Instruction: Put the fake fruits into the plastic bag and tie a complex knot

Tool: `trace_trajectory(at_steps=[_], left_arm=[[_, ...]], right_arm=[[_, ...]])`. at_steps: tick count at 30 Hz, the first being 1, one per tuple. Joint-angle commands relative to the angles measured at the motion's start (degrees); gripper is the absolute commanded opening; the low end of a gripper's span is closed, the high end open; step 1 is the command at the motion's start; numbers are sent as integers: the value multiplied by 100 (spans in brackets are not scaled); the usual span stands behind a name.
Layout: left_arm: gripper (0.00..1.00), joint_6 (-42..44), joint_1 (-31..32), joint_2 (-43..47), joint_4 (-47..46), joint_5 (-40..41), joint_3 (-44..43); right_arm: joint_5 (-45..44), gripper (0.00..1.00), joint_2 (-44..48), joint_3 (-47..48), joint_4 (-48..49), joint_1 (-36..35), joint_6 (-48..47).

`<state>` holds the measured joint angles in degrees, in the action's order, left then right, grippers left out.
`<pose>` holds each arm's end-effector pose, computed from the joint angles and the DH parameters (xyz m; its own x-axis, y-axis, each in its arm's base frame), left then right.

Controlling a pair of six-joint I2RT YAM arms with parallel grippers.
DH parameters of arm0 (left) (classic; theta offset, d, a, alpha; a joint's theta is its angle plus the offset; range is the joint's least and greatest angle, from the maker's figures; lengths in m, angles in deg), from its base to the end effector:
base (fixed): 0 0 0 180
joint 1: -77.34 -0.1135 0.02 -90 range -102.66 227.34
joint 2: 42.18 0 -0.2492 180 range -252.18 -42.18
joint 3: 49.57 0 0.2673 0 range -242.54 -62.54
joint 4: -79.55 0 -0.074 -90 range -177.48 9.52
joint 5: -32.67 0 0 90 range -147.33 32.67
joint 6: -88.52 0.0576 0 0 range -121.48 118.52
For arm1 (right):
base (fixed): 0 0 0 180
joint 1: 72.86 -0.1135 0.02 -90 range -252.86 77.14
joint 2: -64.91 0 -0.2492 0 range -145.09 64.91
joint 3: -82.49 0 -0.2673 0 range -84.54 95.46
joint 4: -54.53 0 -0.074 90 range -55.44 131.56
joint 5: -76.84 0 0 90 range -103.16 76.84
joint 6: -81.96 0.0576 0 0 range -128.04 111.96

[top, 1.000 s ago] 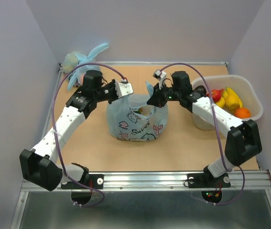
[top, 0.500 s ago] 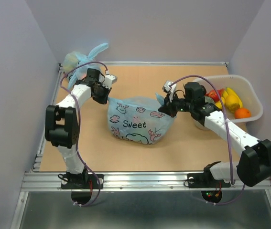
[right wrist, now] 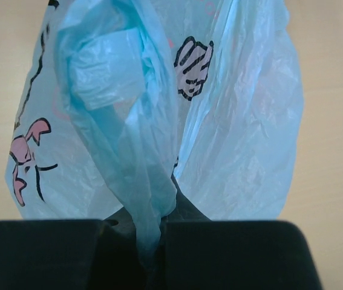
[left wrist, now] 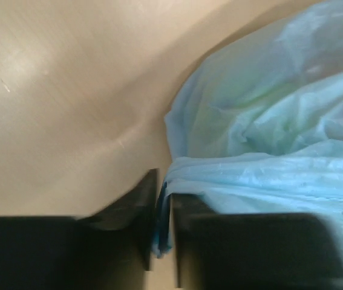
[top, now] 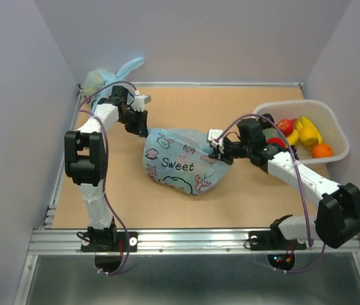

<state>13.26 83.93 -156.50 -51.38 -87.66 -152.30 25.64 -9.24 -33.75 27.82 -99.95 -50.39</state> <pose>0.4388 -0.0800 0.1790 -0.7497 0.3077 -0.5859 0.5538 0.7763 -0.3010 0.2593 0.1732 0.2333 0.1419 -0.5171 -0.8441 -0.9529 0.1595 -0.2580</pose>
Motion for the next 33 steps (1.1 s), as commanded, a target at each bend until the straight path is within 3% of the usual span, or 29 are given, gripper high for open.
trace_trajectory(at_steps=[1, 3, 4, 5, 6, 7, 10, 14, 16, 18, 22, 28, 33], left_arm=[[46, 47, -315, 1332, -269, -1247, 133], [60, -172, -474, 1753, -357, -1361, 169], [74, -391, -614, 1895, -410, -1501, 186], [75, -480, -815, 2044, -454, -1624, 230], [94, -603, -922, 2333, -489, -1686, 361], [99, -830, -1010, 2492, -646, -1800, 458], [99, -1104, -1379, 3089, -963, -2248, 915], [99, -2210, -1661, 3846, -1964, -2601, 2003], [99, -3229, -1617, 4259, -2623, -2532, 2829], [99, -3879, -1364, 4558, -2897, -1885, 3304], [99, -4567, -915, 4507, -3231, -926, 3439], [99, -5543, -677, 3858, -4415, -589, 3509], [99, -5860, -150, 3277, -4647, -246, 3360]], right_arm=[[92, 0, -108, 203, -68, -59, -64], [171, 0, -74, 256, -68, -68, 86], [215, 0, -47, 265, -76, -77, 121], [241, 0, -30, 274, -76, -86, 209], [250, 0, 5, 274, -68, -94, 235], [259, 0, 23, 274, -76, -103, 253], [259, 1, 50, 257, -94, -130, 245], [232, 0, 23, 248, -112, -138, 227], [241, 0, 23, 257, -129, -156, 227], [233, 0, 23, 265, -138, -165, 157], [232, 0, 6, 300, -164, -165, 51], [233, 0, -73, 344, -191, -165, -160], [224, 0, -231, 458, -208, -165, -283]])
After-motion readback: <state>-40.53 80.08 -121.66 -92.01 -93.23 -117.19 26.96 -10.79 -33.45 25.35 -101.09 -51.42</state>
